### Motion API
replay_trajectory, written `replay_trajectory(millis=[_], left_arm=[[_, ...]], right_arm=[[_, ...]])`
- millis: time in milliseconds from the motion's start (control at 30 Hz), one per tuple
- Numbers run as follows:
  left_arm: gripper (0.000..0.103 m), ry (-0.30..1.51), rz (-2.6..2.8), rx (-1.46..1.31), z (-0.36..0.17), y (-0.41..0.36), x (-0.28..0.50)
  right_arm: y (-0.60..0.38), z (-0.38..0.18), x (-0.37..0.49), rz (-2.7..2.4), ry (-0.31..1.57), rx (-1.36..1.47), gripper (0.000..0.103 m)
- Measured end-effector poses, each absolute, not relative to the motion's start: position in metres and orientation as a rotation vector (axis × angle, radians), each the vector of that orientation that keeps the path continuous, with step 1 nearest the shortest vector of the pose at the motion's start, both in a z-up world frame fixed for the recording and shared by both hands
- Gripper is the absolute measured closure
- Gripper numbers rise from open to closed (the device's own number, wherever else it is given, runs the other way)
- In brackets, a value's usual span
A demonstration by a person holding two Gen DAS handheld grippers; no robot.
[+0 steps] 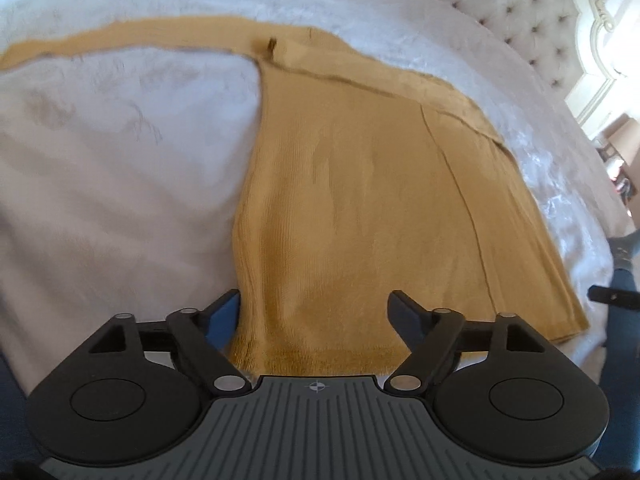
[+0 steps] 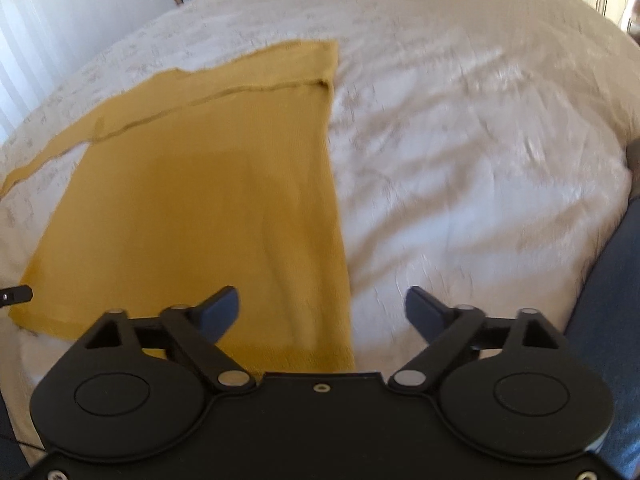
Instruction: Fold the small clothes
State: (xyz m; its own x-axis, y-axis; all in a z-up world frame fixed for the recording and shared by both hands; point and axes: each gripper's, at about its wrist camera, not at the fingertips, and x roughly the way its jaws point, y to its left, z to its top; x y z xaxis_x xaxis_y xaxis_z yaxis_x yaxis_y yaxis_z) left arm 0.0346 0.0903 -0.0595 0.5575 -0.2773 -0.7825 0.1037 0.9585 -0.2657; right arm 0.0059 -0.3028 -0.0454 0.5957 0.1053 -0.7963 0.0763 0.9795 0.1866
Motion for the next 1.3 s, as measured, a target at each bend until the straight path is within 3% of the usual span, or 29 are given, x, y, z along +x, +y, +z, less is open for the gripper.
replay_trajectory(millis=[133,200,467,867,1067,1300], left_arm=[[0.019,0.901,-0.213,-0.152,-0.052,0.08,0.04],[0.014,0.901,-0.218,-0.138,-0.051,0.073,0.047],[0.014,0.846,-0.227,-0.115,-0.05,0.043,0.069],[0.014,0.934,-0.231,-0.014,-0.087,0.02,0.076],[0.0,0.921,-0.252,0.045,-0.097,0.013,0.071],[0.0,0.917,-0.226,0.115,-0.102,0.0,0.069]], right_arm=[[-0.289,-0.036,0.017,0.022,0.865,0.215,0.0],[-0.278,-0.035,0.025,0.041,0.848,0.211,0.0],[-0.232,-0.049,0.059,0.1,0.798,0.178,0.0],[-0.204,-0.094,0.062,0.115,0.896,0.14,0.0],[-0.201,-0.101,0.05,0.116,0.877,0.097,0.0],[-0.198,-0.106,0.048,0.116,0.849,0.079,0.0]])
